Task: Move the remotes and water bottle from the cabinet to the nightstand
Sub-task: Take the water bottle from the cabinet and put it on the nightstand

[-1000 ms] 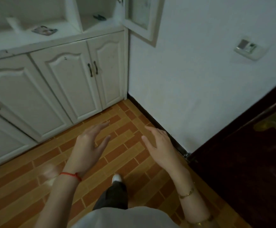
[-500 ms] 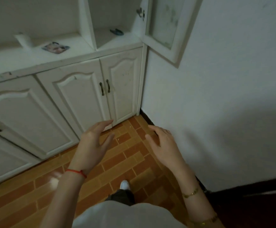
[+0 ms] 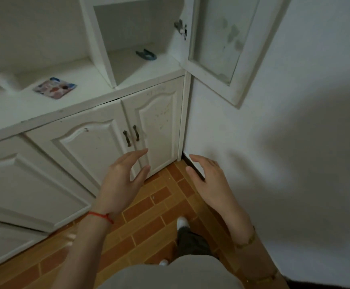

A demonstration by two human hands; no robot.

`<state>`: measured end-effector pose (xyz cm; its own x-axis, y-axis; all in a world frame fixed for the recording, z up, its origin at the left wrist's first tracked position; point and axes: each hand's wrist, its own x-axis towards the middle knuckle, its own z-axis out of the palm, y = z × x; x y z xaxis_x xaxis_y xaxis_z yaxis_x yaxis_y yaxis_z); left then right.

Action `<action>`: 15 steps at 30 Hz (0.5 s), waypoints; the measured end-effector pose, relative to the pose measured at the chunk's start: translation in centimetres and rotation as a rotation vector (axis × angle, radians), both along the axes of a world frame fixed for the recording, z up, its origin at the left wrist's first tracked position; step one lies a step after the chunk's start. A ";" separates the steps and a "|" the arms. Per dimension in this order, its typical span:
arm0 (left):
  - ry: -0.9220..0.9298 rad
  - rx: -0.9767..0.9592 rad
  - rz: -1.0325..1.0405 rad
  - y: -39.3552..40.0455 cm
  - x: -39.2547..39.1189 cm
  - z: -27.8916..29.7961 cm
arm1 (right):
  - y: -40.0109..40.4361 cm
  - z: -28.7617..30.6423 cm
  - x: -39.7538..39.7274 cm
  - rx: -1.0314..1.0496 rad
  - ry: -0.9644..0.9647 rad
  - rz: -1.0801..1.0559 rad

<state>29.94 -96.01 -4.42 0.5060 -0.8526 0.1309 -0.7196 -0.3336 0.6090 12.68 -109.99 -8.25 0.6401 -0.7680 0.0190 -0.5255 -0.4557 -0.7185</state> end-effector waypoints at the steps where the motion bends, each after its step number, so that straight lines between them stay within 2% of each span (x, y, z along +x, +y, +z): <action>1: 0.002 -0.002 0.004 -1.0 0.8 -0.1 | -1.1 -0.2 0.9 0.004 -0.004 0.005; 9: -0.037 -0.034 0.070 -10.9 7.0 -0.2 | -11.9 -0.7 8.3 0.000 -0.023 0.085; 15: -0.054 -0.124 0.108 -18.6 10.8 1.8 | -20.2 2.4 12.9 -0.040 -0.068 0.160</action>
<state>40.70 -114.57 -2.63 0.5834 -0.7689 0.2615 -0.7165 -0.3357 0.6115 25.61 -130.22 -5.84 0.7504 -0.6541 0.0951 -0.3948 -0.5589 -0.7292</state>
